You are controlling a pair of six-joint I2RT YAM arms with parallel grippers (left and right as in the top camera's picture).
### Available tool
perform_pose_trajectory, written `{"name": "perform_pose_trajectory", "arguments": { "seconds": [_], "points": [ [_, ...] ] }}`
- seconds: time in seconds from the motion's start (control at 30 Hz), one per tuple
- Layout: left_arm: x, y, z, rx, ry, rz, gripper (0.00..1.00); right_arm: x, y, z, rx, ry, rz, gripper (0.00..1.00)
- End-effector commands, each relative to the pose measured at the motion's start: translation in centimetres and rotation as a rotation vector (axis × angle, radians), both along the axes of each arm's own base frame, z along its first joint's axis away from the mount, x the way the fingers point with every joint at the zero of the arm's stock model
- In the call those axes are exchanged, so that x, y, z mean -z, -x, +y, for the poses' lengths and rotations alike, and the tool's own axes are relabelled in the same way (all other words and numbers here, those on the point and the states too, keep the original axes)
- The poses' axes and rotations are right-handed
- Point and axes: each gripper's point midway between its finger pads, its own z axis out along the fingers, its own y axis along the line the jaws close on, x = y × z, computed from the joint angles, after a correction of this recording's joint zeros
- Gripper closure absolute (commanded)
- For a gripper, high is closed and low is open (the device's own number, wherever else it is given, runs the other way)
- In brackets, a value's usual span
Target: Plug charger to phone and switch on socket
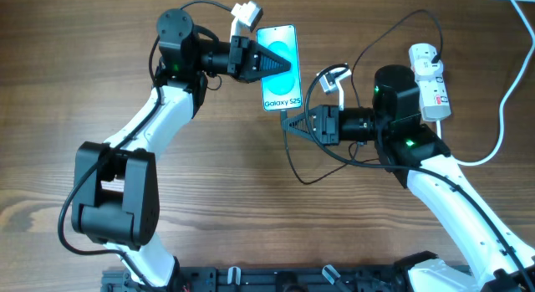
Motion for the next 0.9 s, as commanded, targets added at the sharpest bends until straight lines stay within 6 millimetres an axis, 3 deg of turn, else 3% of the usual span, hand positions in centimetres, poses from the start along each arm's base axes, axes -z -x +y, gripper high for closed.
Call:
{"name": "perform_pose_trajectory", "arguments": {
  "seconds": [0.0,0.37,0.87],
  "points": [
    [-1.2,1.2,-0.7,0.044,0.009,-0.054,0.96,0.0,-0.5,0.1,0.013,0.003,-0.01,0.94],
    [-1.2,0.1,0.8,-0.003,0.011,-0.067,0.96,-0.3,0.3,0.2,-0.026,-0.019,0.02,0.83],
    [-1.4,-0.3,0.7,-0.025,0.018,-0.084,0.96,0.1,0.4,1.0,-0.011,-0.001,0.039,0.82]
  ]
}}
